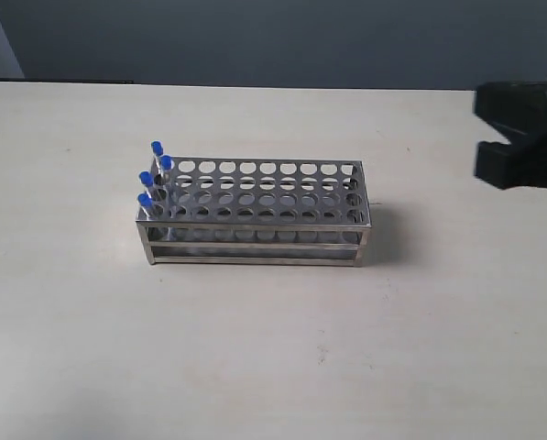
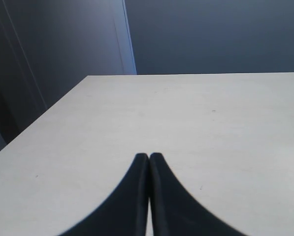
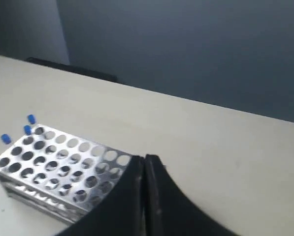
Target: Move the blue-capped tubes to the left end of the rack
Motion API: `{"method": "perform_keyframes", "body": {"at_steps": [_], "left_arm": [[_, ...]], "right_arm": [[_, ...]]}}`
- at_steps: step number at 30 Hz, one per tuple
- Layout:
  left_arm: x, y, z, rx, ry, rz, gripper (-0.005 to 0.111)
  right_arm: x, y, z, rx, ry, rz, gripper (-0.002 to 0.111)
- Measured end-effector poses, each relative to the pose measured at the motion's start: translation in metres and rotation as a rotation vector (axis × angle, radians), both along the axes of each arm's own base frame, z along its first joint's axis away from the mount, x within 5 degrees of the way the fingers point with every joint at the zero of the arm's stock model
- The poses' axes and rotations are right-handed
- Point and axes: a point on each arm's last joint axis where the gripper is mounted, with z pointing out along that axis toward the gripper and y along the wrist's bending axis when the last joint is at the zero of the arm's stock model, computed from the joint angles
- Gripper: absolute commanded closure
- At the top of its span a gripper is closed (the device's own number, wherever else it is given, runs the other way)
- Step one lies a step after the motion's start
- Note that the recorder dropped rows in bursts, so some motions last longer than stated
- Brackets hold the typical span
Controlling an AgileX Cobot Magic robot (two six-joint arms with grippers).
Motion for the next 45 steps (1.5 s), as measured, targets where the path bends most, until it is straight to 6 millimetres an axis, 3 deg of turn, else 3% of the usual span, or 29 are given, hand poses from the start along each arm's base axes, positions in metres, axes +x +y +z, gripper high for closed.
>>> {"method": "perform_keyframes", "body": {"at_steps": [8,14,20,30,40,45], "left_arm": [[0.000,0.000,0.000,0.000,0.000,0.000,0.106],[0.000,0.000,0.000,0.000,0.000,0.000,0.106],[0.000,0.000,0.000,0.000,0.000,0.000,0.106],[0.000,0.000,0.000,0.000,0.000,0.000,0.106],[0.000,0.000,0.000,0.000,0.000,0.000,0.106],[0.000,0.000,0.000,0.000,0.000,0.000,0.106]], "right_arm": [[-0.043,-0.060,-0.026,0.002,-0.008,-0.325,0.108],[-0.070,-0.079,-0.058,0.018,-0.048,-0.489,0.108],[-0.082,-0.083,-0.088,0.017,-0.032,-0.554,0.108],[-0.089,-0.082,-0.118,-0.010,0.026,-0.557,0.108],[-0.092,-0.083,-0.131,0.010,0.007,-0.581,0.108],[-0.091,-0.082,-0.131,-0.080,-0.013,-0.544,0.108]]}}
